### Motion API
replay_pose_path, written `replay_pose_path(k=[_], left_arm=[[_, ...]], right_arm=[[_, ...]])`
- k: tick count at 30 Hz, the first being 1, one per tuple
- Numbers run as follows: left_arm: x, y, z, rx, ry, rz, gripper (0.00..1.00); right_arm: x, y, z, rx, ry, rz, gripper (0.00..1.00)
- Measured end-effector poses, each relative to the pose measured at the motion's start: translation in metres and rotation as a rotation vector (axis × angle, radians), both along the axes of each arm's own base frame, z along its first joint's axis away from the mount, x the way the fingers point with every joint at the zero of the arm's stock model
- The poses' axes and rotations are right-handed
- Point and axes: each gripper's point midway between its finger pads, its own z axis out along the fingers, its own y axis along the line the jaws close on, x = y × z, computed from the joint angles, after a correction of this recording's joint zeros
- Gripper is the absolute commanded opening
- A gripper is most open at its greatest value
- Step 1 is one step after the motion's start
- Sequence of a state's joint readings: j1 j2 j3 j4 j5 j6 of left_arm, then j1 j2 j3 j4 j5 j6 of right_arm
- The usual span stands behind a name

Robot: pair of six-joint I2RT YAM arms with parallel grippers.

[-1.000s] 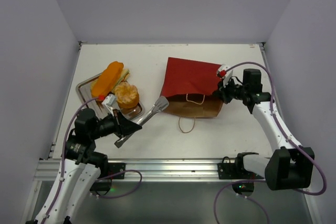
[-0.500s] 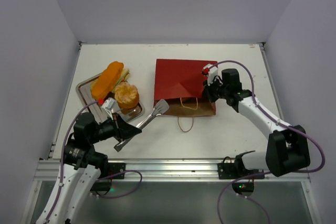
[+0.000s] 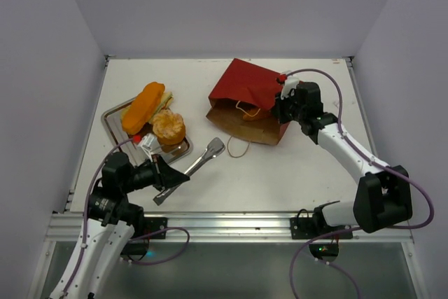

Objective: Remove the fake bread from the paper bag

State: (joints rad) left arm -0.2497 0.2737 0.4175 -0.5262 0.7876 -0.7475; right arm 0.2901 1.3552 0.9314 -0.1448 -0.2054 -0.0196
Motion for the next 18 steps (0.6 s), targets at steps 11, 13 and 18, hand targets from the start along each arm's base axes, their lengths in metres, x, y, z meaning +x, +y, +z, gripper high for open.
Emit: replay_pose_path(k=[11, 13, 18], left_arm=[[0.020, -0.017, -0.039, 0.099, 0.146, -0.035, 0.00], [0.020, -0.030, -0.050, 0.159, 0.167, -0.074, 0.00], [0.038, -0.064, -0.063, 0.355, 0.131, -0.124, 0.00]], right_arm=[[-0.003, 0.001, 0.020, -0.004, -0.059, 0.078, 0.00], [-0.005, -0.003, 0.027, 0.002, -0.077, 0.103, 0.00], [-0.008, -0.012, 0.034, 0.020, -0.097, 0.160, 0.00]])
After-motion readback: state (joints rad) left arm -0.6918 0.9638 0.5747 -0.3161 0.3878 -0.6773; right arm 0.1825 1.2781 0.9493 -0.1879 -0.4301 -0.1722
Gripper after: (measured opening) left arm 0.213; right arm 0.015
